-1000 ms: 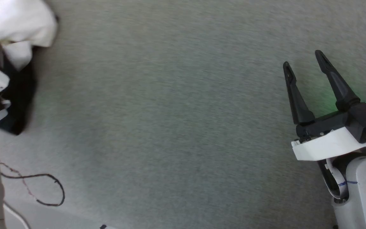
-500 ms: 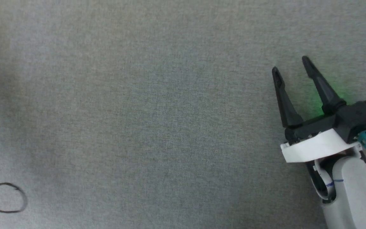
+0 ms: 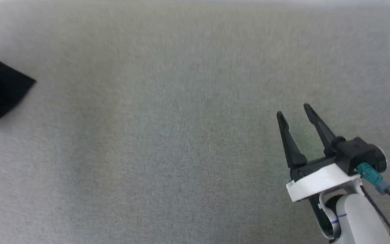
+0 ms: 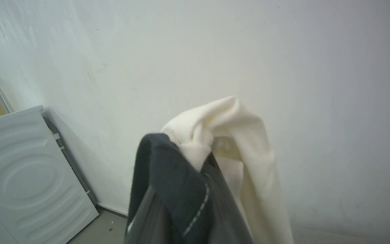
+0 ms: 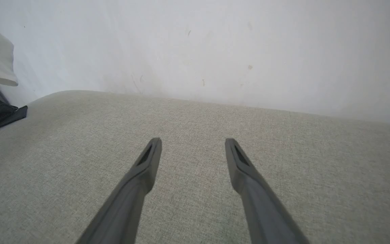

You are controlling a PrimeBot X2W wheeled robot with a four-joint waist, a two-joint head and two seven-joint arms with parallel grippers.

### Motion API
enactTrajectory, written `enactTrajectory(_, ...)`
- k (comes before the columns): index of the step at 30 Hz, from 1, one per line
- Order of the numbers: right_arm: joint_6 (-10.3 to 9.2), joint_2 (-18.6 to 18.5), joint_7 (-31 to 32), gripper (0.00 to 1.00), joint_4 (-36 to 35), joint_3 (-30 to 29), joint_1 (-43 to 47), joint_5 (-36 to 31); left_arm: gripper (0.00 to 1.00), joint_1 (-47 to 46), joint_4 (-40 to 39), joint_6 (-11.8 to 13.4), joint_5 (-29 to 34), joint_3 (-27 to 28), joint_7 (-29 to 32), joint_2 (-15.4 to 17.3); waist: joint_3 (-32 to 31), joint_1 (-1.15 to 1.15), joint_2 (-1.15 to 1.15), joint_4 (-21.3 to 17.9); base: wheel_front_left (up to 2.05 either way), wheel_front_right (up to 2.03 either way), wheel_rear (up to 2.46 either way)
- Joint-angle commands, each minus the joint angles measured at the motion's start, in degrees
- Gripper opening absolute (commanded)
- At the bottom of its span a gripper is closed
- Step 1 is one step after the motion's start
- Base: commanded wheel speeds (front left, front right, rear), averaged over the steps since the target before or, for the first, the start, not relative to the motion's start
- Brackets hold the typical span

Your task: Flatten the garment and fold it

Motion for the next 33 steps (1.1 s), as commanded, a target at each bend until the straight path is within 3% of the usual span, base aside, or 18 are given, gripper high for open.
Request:
enactTrajectory(1, -0.12, 0.24, -0.55, 1.00, 0.37, -0.27, 0.76, 0.54, 0.00, -2.36, -1.72, -0.82, 1.02, -1.61, 0.08, 0.43, -8.98, 0.01, 0.01, -0.85, 0.00, 0.00, 0.00)
enactTrajectory(9, -0.12, 0.67, -1.25, 1.00, 1.79, -0.77, 2.50, 1.14, 0.00, -11.12, -8.92, -4.38, 0.84, -9.66, 4.34, -4.46, -13.55, 0.01, 0.01, -5.10, 0.00, 0.00, 0.00)
enactTrajectory(20, -0.12, 0.71, -1.47, 1.00, 2.02, -0.52, 3.31, 2.69, 0.00, -14.95, -14.61, -6.59, -4.08, -19.78, 7.79, -18.78, -14.91, 0.01, 0.01, -12.60, 0.00, 0.00, 0.00)
enactTrajectory(28, -0.12, 0.71, -1.37, 1.00, 1.91, -0.36, 3.24, 3.20, 0.00, -7.69, -12.15, -7.10, -7.58, -26.55, 10.12, -26.37, -14.00, 0.01, 0.01, -16.94, 0.00, 0.00, 0.00)
enactTrajectory(33, -0.12, 0.72, -1.43, 1.00, 1.91, 0.19, 3.00, 3.71, 0.00, 2.20, -5.48, -6.60, -10.86, -30.87, 13.02, -30.67, -12.89, 0.01, 0.01, -18.55, 0.00, 0.00, 0.00)
